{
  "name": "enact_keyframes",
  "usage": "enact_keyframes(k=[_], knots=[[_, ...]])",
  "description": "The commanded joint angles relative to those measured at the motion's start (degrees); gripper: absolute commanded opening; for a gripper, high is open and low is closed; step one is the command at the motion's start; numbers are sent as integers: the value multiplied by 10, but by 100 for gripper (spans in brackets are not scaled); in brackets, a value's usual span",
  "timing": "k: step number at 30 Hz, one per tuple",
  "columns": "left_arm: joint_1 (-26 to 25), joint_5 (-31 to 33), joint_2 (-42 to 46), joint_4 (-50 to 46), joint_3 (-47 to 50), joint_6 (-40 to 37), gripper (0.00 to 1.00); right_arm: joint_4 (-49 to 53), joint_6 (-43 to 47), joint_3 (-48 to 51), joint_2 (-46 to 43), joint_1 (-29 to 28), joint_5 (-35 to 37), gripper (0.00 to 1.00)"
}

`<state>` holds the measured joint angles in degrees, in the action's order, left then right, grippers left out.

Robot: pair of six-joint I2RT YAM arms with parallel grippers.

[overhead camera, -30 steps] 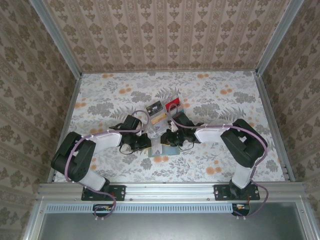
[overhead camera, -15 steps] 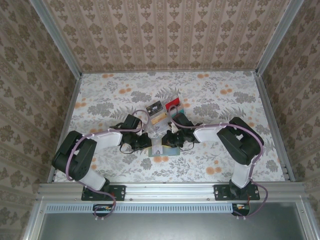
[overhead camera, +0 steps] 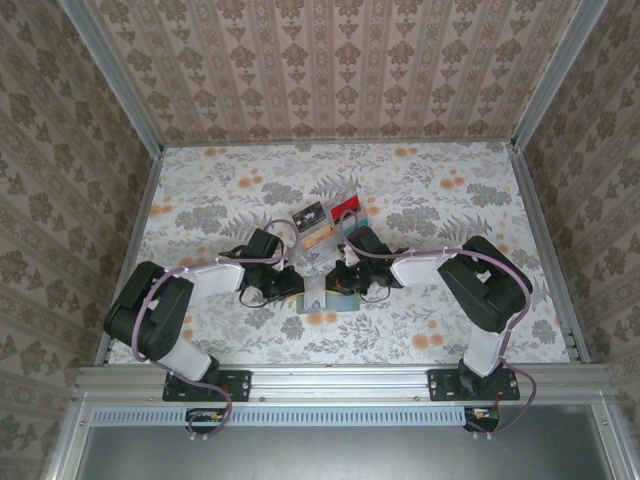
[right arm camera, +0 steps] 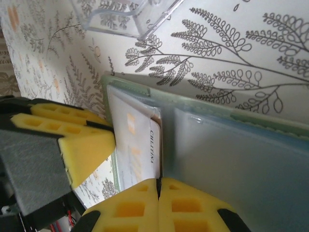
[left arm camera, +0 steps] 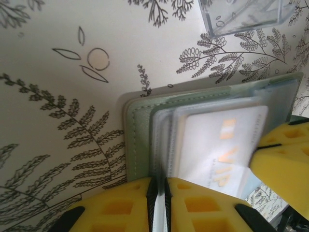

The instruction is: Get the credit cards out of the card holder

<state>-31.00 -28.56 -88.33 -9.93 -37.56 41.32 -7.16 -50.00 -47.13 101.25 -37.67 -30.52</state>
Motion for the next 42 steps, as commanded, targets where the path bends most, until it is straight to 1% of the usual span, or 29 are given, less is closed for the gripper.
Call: enact_keyframes(k=[1, 12, 13, 14, 17, 20, 24, 27, 31, 37, 40, 42], knots=[[11, 30, 6, -40, 10, -16, 18, 1, 17, 21, -28, 10, 7, 0], [12, 23, 10, -50, -8, -24, 17, 15, 15, 22, -21, 18, 13, 0], [12, 22, 14, -55, -13, -26, 17, 21, 16, 19, -18, 18, 11, 3], [12, 23, 19, -61, -19, -27, 18, 25, 17, 15, -14, 18, 6, 8], [10, 24, 36, -81, -32, -30, 21, 28, 14, 6, -1, 17, -9, 20], [9, 31, 52, -105, -41, -35, 23, 30, 10, 3, 9, 16, -9, 24], [2, 21, 67, -87, -40, -23, 23, 30, 5, 0, 20, 16, -11, 29], [-13, 11, 59, -64, -45, -13, 23, 31, 4, -6, 23, 15, -14, 29], [-33, 19, 34, -58, -56, -10, 20, 37, 6, -13, 27, 13, -12, 30], [-48, 33, -11, -52, -65, -5, 15, 41, 5, -17, 33, 10, -9, 30], [-49, 44, -24, -61, -62, -6, 14, 36, 5, -17, 36, 9, -12, 28], [-49, 48, -29, -67, -59, -6, 14, 33, 3, -18, 36, 9, -13, 24]])
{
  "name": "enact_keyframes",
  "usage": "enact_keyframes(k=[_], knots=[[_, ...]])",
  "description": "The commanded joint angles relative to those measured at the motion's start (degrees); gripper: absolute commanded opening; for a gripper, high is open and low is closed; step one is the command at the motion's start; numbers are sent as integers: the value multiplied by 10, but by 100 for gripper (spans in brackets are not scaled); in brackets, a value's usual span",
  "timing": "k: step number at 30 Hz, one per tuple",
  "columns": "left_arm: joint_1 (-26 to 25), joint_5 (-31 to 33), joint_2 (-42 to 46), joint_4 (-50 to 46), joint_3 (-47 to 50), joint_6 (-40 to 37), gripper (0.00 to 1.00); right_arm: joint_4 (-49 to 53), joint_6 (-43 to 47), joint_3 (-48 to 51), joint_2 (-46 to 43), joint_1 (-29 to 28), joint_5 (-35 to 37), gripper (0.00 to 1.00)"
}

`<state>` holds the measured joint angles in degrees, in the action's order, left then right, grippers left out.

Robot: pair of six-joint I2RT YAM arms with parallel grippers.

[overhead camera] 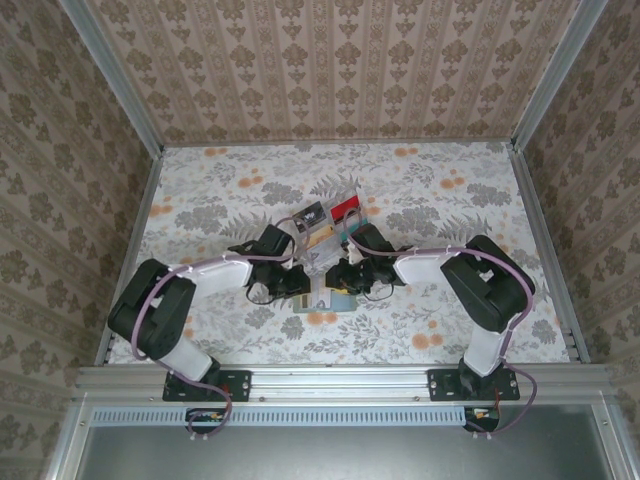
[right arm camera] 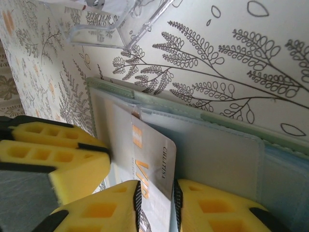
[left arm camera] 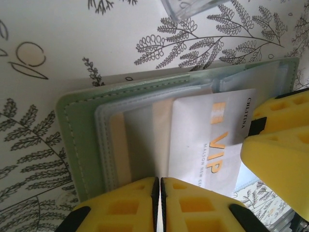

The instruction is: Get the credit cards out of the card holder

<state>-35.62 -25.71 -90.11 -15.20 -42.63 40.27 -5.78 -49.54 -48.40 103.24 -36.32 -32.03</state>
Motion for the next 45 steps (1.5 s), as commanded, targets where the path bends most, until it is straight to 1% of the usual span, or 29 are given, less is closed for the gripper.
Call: enact_keyframes(k=[1, 4, 6, 9, 13, 16, 20, 24, 28, 32, 36, 40, 42, 45], knots=[[-4, 19, -13, -16, -7, 6, 14, 19, -4, -5, 16, -5, 2, 21], [-8, 20, -16, -20, -8, 6, 14, 16, -8, -5, 14, -5, 4, 14], [-8, 24, -15, -25, -10, 5, 14, 21, -8, -3, 6, -5, 13, 8], [-8, 29, -12, -31, -14, 2, 14, 25, -1, 11, -21, -3, 23, 0], [-8, 13, 4, -17, -21, 0, 22, 38, 20, 48, -83, 11, 24, 0], [-8, 9, 16, -17, -46, -7, 26, 54, 40, 70, -138, 24, 28, 0], [-7, 17, 35, -19, -83, -13, 35, 76, 62, 83, -215, 46, 42, 0], [-6, 16, 67, 7, -96, 4, 50, 74, 75, 84, -280, 71, 37, 0], [-6, -17, 96, 72, -91, 44, 67, 27, 62, 87, -320, 105, -4, 0], [-8, -66, 103, 129, -93, 74, 76, -42, 28, 81, -320, 131, -66, 0], [-8, -103, 101, 195, -97, 105, 77, -112, -19, 78, -305, 144, -109, 0], [-7, -137, 96, 217, -118, 104, 76, -169, -59, 83, -297, 156, -134, 0], [-6, -151, 93, 235, -121, 111, 72, -190, -72, 87, -295, 160, -144, 0], [-5, -166, 92, 248, -126, 114, 61, -202, -79, 93, -295, 165, -147, 0]])
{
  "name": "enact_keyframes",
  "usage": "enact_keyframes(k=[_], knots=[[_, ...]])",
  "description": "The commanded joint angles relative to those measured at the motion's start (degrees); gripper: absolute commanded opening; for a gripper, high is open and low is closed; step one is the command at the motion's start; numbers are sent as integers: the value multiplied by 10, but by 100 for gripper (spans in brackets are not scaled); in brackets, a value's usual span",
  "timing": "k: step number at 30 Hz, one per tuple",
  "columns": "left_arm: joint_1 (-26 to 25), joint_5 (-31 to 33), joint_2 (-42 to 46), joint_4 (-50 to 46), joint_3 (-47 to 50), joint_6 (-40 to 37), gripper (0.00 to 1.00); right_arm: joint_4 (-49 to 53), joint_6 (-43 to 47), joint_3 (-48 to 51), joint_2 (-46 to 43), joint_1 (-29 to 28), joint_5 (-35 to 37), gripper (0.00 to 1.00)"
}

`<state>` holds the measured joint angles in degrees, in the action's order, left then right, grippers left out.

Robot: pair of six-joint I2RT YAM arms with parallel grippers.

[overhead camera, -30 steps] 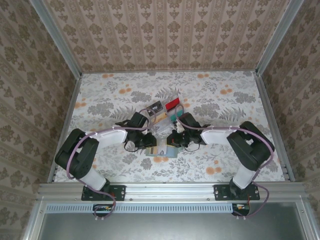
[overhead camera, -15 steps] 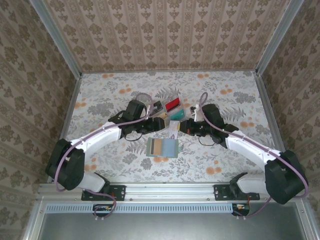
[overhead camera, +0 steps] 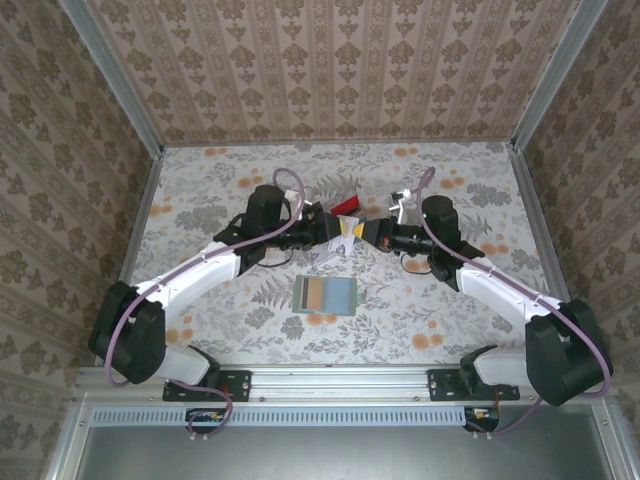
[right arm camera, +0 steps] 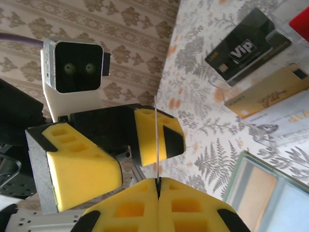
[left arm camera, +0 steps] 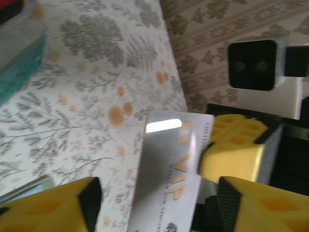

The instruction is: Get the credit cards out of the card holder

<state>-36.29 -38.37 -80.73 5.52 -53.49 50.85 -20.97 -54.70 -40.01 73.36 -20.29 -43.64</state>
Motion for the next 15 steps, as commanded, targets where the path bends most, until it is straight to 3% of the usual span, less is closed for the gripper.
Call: enact_keyframes(k=[1, 13, 15], knots=[[3, -47, -2, 49, -17, 11, 57, -55, -31, 12, 3, 7, -32, 0], [21, -63, 14, 49, -12, -11, 5, -54, -46, 17, 20, 13, -22, 1], [23, -54, 19, 28, -12, -26, 0, -27, -34, 11, 19, 12, -19, 20]])
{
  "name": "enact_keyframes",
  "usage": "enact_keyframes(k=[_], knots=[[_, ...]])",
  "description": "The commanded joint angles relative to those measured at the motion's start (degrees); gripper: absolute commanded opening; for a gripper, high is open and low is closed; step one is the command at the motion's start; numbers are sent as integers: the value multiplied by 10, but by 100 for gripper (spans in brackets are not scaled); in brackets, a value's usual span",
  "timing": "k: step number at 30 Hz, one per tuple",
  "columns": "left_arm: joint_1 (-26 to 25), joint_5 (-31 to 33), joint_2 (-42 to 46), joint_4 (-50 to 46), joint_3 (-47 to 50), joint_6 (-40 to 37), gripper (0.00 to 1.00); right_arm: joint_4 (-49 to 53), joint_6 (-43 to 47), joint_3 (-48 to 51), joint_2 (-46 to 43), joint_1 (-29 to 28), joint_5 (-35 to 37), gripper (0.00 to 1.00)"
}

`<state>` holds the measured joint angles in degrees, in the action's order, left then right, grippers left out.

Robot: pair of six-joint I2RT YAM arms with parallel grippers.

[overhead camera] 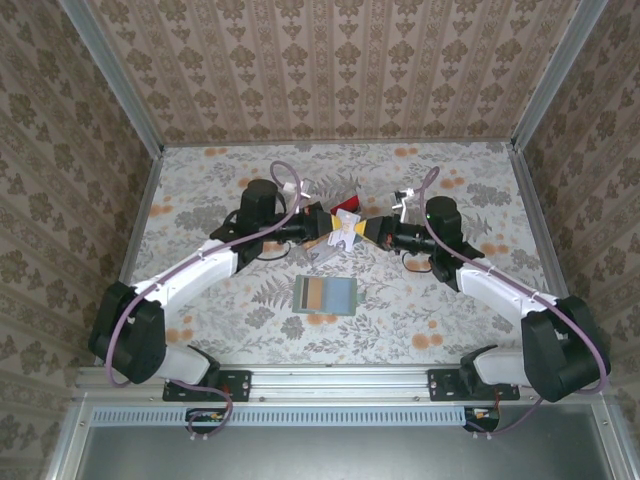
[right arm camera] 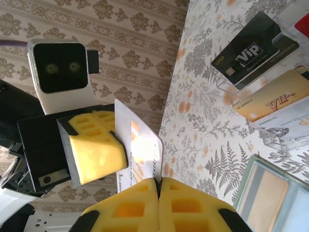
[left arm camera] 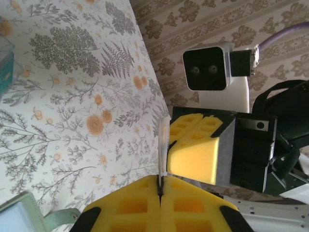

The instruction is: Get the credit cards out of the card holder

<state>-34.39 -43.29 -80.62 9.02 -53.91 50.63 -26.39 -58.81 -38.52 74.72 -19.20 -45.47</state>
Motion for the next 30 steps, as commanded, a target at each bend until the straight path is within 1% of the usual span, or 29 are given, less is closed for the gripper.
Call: enact_keyframes(k=[1, 2, 3, 5, 8, 9, 10, 12, 17, 20, 23, 26, 28, 30], knots=[[4, 6, 21, -32, -13, -42, 0, 45, 18, -5, 2, 1, 6, 32], [4, 22, 24, -66, -20, -65, 0, 72, 30, -7, -5, 2, 18, 44], [4, 41, 27, -97, -28, -84, 0, 101, 45, -11, -12, 2, 34, 52], [-4, 114, 35, -182, -48, -132, 0, 184, 77, -27, -20, 2, 73, 71], [-23, 209, 34, -278, -84, -197, 0, 241, 101, -33, -18, 5, 111, 83], [-27, 225, 31, -294, -93, -214, 0, 257, 108, -34, -17, 6, 125, 87], [-31, 242, 25, -312, -102, -235, 0, 275, 117, -35, -16, 5, 141, 92], [-36, 271, 9, -345, -121, -273, 0, 301, 130, -33, -18, 6, 179, 99], [-51, 324, -42, -403, -176, -401, 0, 337, 155, -11, -53, 6, 267, 100], [-64, 345, -83, -434, -218, -478, 0, 360, 164, -7, -63, 7, 295, 100], [-73, 351, -128, -468, -261, -547, 0, 366, 167, -3, -61, 7, 299, 100], [-89, 359, -160, -500, -291, -635, 0, 364, 166, 0, -54, 9, 297, 100], [-92, 375, -176, -514, -309, -664, 0, 362, 165, 2, -52, 10, 295, 100], [-91, 382, -192, -527, -328, -673, 0, 358, 165, 5, -52, 10, 294, 100]])
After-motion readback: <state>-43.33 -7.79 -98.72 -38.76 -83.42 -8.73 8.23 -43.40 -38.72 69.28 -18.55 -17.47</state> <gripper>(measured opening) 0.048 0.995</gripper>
